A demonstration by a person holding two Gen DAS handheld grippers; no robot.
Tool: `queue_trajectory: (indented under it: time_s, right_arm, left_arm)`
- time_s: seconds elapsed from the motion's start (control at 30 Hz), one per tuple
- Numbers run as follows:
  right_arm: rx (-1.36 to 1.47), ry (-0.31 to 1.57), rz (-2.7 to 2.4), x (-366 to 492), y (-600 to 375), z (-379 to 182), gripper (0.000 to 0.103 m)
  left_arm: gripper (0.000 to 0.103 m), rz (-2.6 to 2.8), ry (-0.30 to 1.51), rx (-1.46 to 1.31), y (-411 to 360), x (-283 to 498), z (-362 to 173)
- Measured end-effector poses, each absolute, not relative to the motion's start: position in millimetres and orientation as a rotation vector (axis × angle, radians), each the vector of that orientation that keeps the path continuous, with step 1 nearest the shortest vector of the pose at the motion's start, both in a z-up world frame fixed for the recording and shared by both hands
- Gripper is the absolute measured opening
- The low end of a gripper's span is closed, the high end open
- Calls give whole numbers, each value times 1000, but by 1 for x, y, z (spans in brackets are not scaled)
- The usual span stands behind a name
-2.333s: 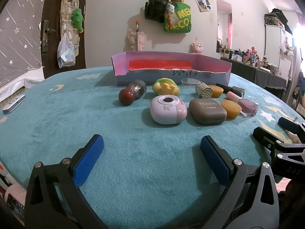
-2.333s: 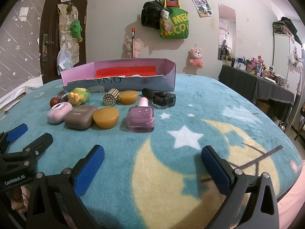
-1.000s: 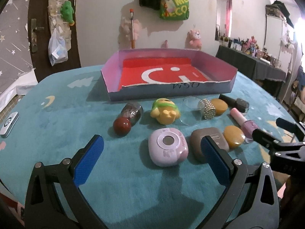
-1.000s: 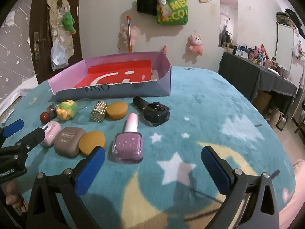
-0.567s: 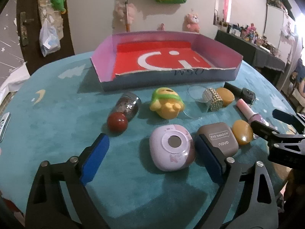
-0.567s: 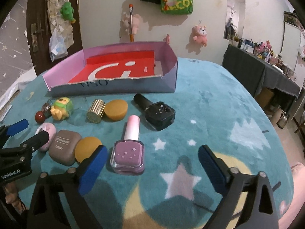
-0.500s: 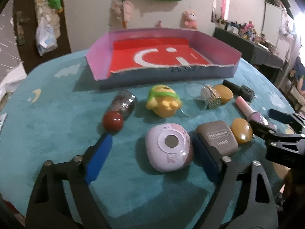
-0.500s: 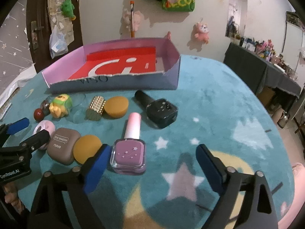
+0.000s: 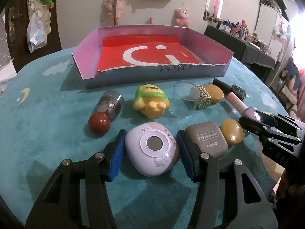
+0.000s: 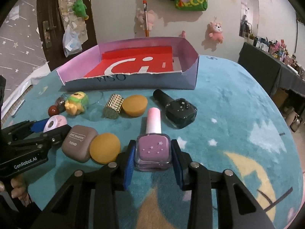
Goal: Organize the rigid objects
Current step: 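Grasp the pink nail polish with the right tool while the left grasps the white compact, then lower both held items into the pink box and open both tools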
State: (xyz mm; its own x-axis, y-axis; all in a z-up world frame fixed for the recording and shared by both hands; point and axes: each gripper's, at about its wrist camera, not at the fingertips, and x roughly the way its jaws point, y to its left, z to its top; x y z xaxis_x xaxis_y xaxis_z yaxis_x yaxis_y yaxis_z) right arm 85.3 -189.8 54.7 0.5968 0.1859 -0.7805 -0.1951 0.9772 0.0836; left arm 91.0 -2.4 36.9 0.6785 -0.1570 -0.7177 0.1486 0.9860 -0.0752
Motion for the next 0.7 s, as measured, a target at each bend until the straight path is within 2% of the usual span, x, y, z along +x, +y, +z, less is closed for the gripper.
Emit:
queue_trajectory:
  time_s: [0.37,0.7]
  right_arm:
    - [-8,874,250,89,-188,65,38]
    - [-12,777,295,129,-191,105,38]
  left_arm:
    - [51,-174,764,-7,2,95,58]
    - [51,-193,707,-18,18,136,97]
